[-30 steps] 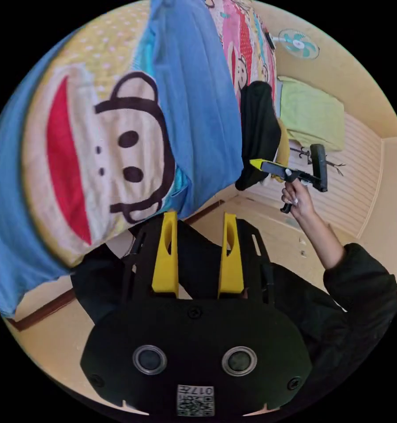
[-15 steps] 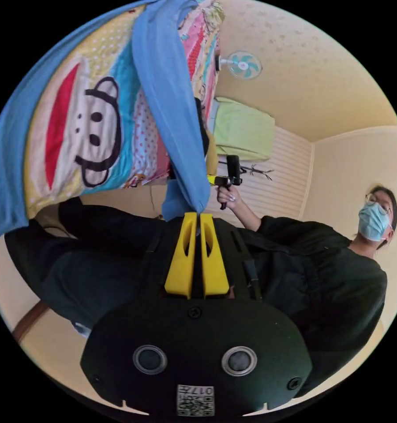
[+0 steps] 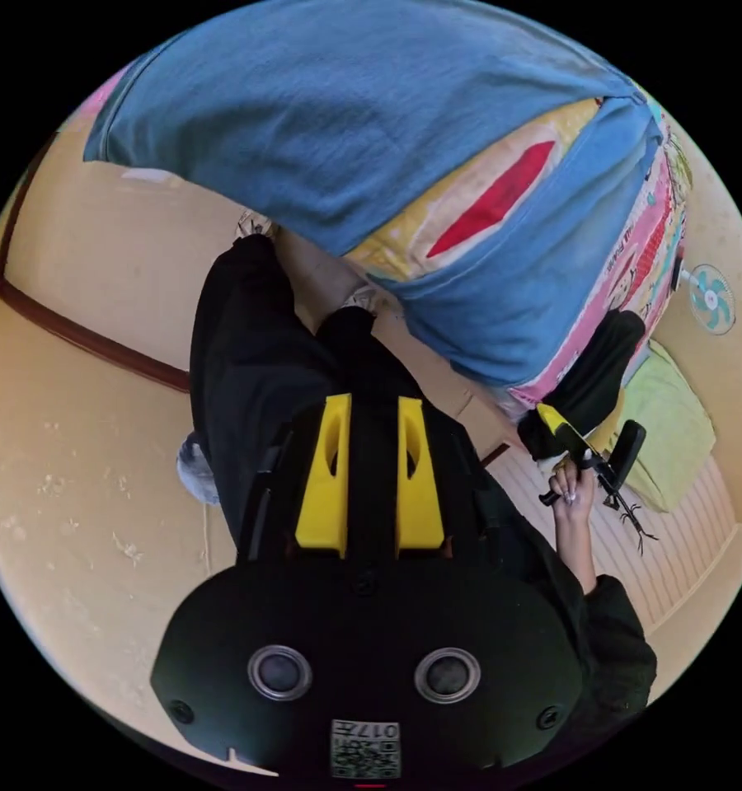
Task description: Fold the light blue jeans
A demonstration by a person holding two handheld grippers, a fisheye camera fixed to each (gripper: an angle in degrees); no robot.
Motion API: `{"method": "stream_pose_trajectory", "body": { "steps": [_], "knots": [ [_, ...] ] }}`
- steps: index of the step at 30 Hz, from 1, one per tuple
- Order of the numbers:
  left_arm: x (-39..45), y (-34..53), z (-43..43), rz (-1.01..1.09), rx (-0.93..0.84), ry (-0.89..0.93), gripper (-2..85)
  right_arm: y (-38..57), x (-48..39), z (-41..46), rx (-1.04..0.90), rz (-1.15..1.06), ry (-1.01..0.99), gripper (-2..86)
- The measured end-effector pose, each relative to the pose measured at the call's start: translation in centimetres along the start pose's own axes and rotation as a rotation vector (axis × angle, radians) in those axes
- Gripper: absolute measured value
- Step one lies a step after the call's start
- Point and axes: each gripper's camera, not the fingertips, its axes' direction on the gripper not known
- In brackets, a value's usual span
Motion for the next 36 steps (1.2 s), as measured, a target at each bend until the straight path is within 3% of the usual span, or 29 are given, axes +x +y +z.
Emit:
{"method": "stream_pose_trajectory", "body": {
  "steps": [4,6,8,12,17,22,26,30,32,36],
  "knots": [
    [5.0,1.0,1.6,0.218,-0.015,0.154,10.0,-1.9,-0.4,1.3,-0.029,0.037,0.073,8.2],
    [7.6,1.0,2.6,0.318,-0.036,0.16,9.9,-2.8,0.7,2.5,-0.126,0.16,0.023,6.6],
    [11.2,1.2,4.1,0.42,-0.071,0.052,10.0,-2.9,1.1,2.2,-0.159,0.224,-0.087,4.5],
    [15.7,2.5,5.8,0.54,-0.082,-0.109,12.4,-2.6,-1.5,-1.1,-0.122,0.128,-0.357,2.0],
    [18.5,4.8,4.8,0.54,0.1,-0.236,16.5,-3.3,-5.2,-3.3,-0.153,0.102,-0.448,1.2],
    [16.8,4.5,4.0,0.39,0.154,-0.149,15.0,-5.3,-8.7,-3.5,-0.173,0.114,-0.556,1.0],
    [14.6,5.7,2.3,0.361,0.192,-0.063,0.8,-6.7,-11.5,-3.1,-0.246,0.063,-0.54,1.2],
    [11.7,7.2,0.5,0.343,0.181,0.07,-0.4,-7.6,-12.2,-4.4,-0.277,-0.027,-0.569,2.4],
    [9.8,8.2,-1.1,0.343,0.184,0.214,-0.6,-8.4,-11.1,-6.1,-0.221,-0.014,-0.54,3.7],
    [7.8,9.7,-3.9,0.347,0.2,0.327,-0.7,-13.5,-7.9,-11.3,0.015,0.133,-0.476,7.9]
  ]
}}
